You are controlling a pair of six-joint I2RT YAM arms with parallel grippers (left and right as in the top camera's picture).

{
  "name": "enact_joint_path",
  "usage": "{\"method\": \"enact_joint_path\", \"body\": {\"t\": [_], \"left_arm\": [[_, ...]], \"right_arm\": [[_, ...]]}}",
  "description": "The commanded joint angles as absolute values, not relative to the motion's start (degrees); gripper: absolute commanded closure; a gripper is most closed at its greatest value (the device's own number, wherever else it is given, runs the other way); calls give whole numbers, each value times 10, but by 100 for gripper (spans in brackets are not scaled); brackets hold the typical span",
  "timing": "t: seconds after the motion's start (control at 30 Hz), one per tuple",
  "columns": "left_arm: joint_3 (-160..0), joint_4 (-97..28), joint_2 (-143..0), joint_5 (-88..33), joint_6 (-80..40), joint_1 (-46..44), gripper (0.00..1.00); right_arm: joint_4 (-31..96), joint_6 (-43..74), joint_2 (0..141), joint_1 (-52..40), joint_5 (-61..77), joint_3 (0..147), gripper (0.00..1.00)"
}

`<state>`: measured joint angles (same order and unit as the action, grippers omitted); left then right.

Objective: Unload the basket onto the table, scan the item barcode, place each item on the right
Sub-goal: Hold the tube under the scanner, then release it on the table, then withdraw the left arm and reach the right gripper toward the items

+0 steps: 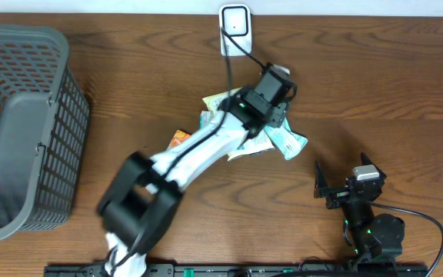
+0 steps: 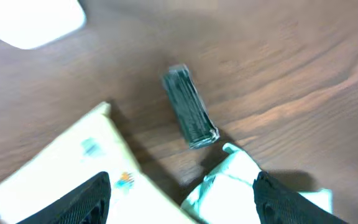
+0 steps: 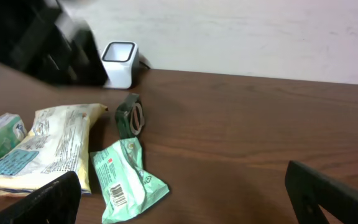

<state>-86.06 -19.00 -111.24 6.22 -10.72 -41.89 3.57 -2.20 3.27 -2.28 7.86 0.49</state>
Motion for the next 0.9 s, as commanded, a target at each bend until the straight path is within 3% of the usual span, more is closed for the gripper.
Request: {"method": "enact_joint_path", "body": {"t": [0.0,0.43,0.87], "left_arm": [[-865,-225,-1044,69,-112,-402,28],[-865,-383,-904,67,-115,-332,27],[-865,-460,-910,-48,-179,-160,26]], "right_arm": [[36,-29,30,-26,76,3,1],[36,-29,30,-26,76,3,1],[36,-29,30,-26,76,3,1]]}}
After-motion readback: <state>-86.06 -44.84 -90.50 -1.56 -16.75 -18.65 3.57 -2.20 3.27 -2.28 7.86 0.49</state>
